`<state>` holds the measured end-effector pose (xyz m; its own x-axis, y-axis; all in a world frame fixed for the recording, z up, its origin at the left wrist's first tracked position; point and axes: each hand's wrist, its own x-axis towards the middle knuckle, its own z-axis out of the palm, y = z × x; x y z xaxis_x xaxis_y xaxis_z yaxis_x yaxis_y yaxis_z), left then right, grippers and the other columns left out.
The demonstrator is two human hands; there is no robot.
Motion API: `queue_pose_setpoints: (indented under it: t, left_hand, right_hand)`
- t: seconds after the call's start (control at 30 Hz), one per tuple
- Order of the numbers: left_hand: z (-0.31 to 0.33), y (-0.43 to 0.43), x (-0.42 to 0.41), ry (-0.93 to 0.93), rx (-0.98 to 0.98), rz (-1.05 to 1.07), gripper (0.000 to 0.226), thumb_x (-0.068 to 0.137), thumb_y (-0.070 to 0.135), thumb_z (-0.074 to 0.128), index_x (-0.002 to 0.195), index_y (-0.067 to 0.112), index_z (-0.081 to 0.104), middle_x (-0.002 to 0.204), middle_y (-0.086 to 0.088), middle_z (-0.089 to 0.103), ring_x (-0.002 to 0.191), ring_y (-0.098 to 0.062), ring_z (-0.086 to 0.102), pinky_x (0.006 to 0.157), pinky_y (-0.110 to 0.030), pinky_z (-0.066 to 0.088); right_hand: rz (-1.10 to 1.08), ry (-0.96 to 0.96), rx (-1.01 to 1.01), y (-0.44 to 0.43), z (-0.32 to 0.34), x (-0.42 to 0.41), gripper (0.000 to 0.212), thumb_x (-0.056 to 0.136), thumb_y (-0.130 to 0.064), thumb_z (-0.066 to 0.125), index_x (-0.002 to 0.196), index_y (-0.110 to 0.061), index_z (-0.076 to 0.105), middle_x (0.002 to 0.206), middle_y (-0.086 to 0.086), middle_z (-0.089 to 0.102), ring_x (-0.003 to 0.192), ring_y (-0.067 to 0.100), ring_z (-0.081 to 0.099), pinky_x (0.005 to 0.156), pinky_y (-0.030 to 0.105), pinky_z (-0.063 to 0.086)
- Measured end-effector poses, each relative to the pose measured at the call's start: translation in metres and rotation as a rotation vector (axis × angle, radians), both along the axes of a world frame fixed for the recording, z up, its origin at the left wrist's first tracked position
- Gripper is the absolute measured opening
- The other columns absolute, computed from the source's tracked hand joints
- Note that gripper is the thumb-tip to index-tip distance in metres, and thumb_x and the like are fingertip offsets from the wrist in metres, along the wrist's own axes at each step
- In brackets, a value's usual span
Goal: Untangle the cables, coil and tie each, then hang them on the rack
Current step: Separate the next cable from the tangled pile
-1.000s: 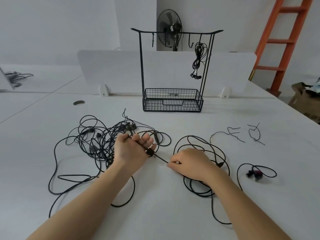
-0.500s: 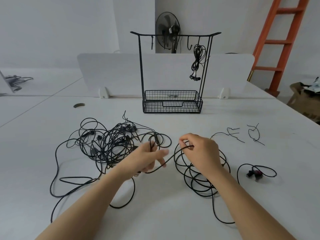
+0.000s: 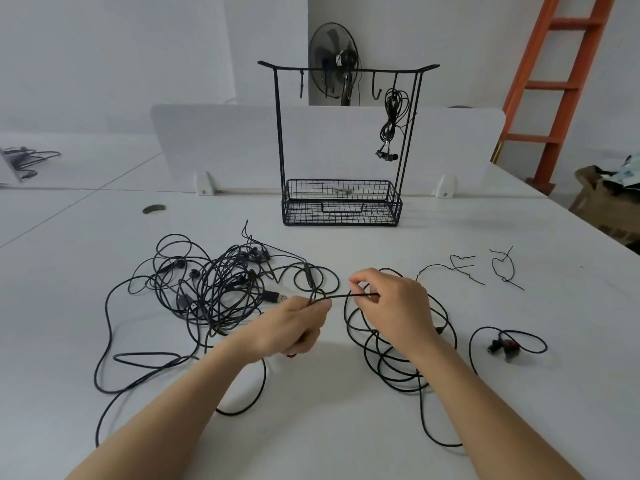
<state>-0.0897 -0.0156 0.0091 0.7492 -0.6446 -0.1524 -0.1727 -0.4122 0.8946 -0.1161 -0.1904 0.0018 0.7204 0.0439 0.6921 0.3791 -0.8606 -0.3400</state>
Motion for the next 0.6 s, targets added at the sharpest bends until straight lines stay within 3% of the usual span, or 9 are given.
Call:
queue_pose_setpoints:
  t: [0.1,0.2,0.27,0.37,0.43,0.5,0.6]
  left_hand:
    - [-0.003,0.008,0.007,0.183,-0.261,-0.108,0.043,0.090,0.048,0.034,0.061,0.018,0.044,0.041,0.002,0.036,0.040,-0.012,0.017,0.040,-0.025,0.008]
    - [-0.004,0.012,0.014,0.299,-0.488,-0.077,0.037,0.083,0.051,0.040,0.068,0.024,0.060,0.042,-0.002,0.040,0.040,-0.009,0.016,0.038,-0.016,0.010]
    - [-0.003,0.012,0.017,0.350,-0.597,0.005,0.036,0.086,0.045,0.039,0.071,0.022,0.063,0.045,-0.004,0.041,0.038,-0.009,0.018,0.036,-0.011,0.014]
    - [-0.003,0.010,0.019,0.418,-0.758,0.124,0.033,0.083,0.039,0.041,0.091,0.018,0.066,0.052,-0.004,0.046,0.035,-0.006,0.023,0.037,-0.011,0.012]
    - [-0.004,0.010,0.021,0.481,-0.885,0.147,0.039,0.076,0.039,0.050,0.098,0.014,0.070,0.057,-0.003,0.049,0.035,-0.006,0.028,0.035,-0.010,0.015]
    - [-0.004,0.012,0.022,0.500,-1.011,0.153,0.040,0.065,0.037,0.064,0.092,0.010,0.073,0.060,-0.001,0.051,0.036,-0.006,0.032,0.031,-0.010,0.022]
    - [0.000,0.012,0.023,0.510,-1.081,0.277,0.022,0.061,0.032,0.062,0.061,0.011,0.068,0.060,0.003,0.050,0.038,-0.007,0.035,0.028,-0.011,0.023]
  right_hand:
    - [-0.039,0.157,0.188,-0.002,0.000,0.003,0.006,0.076,-0.012,0.068,0.080,-0.015,0.070,0.043,-0.020,0.032,0.055,-0.002,0.049,0.050,0.012,0.031]
    - [-0.001,0.235,0.365,-0.005,0.002,0.005,0.008,0.081,-0.008,0.066,0.086,-0.011,0.071,0.054,0.007,0.058,0.054,0.017,0.054,0.061,0.034,0.046]
    - [0.038,0.237,0.411,-0.004,0.004,0.004,0.006,0.081,-0.008,0.065,0.085,-0.009,0.070,0.063,0.018,0.063,0.058,0.030,0.054,0.062,0.037,0.046]
    - [0.079,0.231,0.338,0.001,0.004,0.001,0.005,0.082,-0.015,0.066,0.082,-0.012,0.070,0.046,-0.005,0.049,0.050,0.013,0.041,0.054,0.025,0.037]
    - [0.115,0.228,0.254,0.005,0.002,-0.002,0.016,0.083,-0.027,0.062,0.082,-0.013,0.069,0.039,-0.009,0.037,0.050,0.013,0.040,0.050,0.019,0.031]
    - [0.150,0.283,0.140,0.013,0.000,-0.003,0.034,0.083,-0.044,0.048,0.085,-0.016,0.068,0.042,-0.006,0.036,0.055,0.017,0.042,0.050,0.021,0.031]
    - [0.177,0.322,0.013,0.015,-0.004,-0.005,0.046,0.084,-0.051,0.036,0.088,-0.018,0.067,0.046,-0.003,0.037,0.061,0.016,0.039,0.049,0.018,0.027]
